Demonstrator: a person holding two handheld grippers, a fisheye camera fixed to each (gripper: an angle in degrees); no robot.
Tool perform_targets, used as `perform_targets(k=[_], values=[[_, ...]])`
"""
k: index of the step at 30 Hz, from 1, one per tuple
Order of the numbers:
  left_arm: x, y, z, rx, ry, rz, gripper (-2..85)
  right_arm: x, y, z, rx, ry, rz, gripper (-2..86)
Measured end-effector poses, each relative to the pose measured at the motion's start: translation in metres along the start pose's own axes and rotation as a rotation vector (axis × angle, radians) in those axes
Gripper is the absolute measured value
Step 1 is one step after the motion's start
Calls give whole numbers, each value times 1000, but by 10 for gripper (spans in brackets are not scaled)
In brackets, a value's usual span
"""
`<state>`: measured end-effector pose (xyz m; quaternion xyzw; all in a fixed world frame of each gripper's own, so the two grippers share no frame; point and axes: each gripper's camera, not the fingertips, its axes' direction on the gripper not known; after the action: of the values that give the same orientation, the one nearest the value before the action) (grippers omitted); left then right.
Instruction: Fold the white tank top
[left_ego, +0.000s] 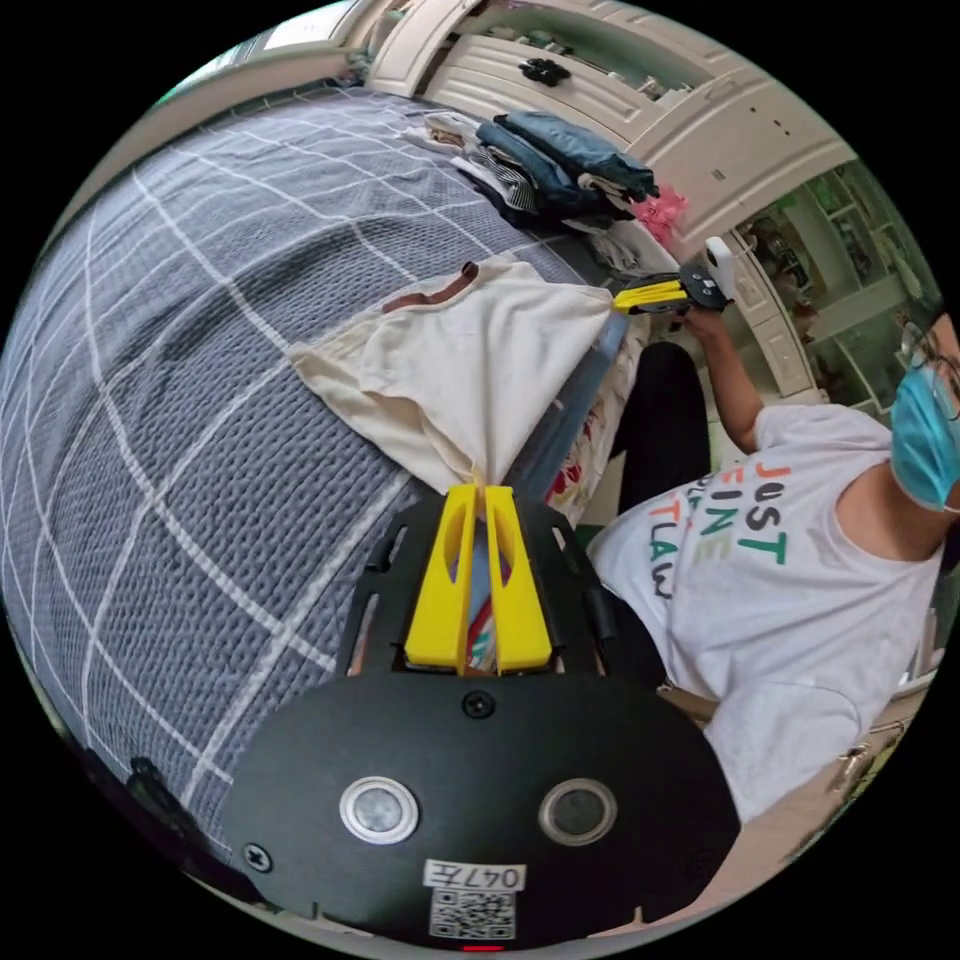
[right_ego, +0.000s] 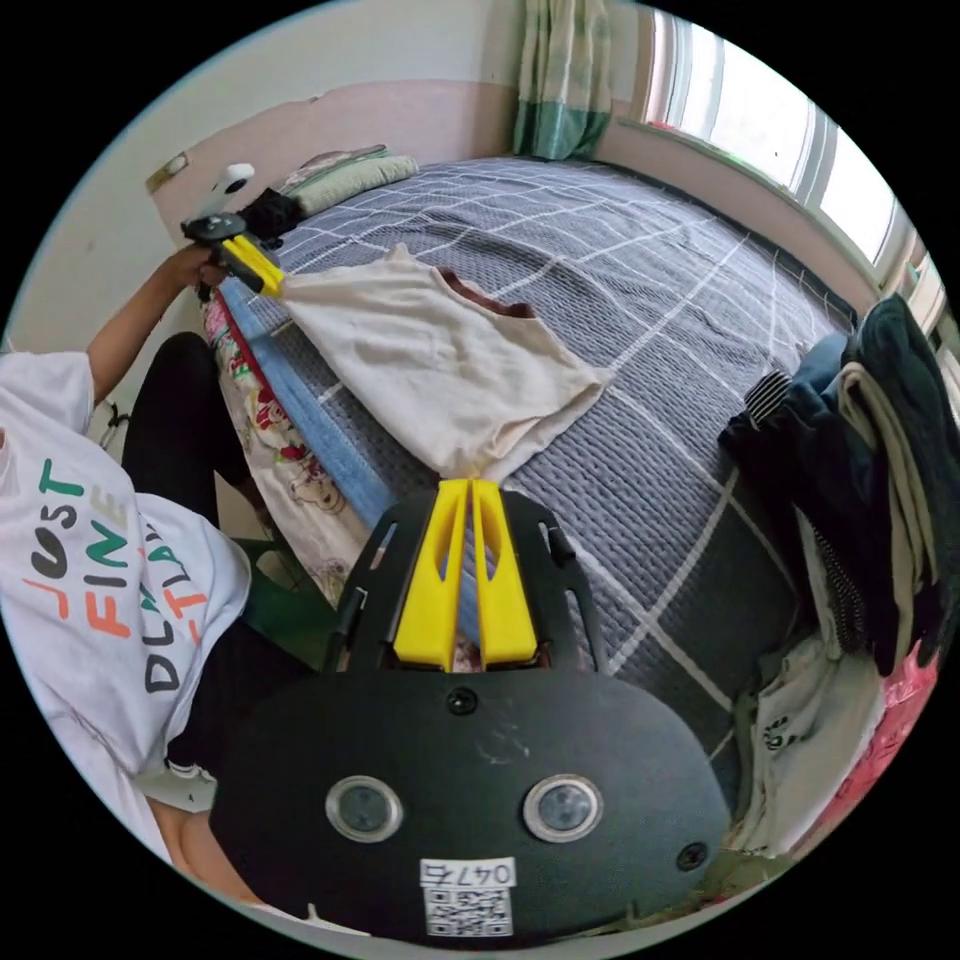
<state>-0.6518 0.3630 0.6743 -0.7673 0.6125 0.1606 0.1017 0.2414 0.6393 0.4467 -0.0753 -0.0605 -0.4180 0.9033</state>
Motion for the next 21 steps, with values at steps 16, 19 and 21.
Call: perform_targets(k=[16,19,21], values=[[36,81,13,305,-311,-292,61,-10,-66,-6,108,-25,-125,13],[53,71,30,352,-292,-310,107,-38,-149,4,230,-116,-293,21],[51,65,45,349,-293,-373,131,-54,-201,27,238,-161,-372,26]])
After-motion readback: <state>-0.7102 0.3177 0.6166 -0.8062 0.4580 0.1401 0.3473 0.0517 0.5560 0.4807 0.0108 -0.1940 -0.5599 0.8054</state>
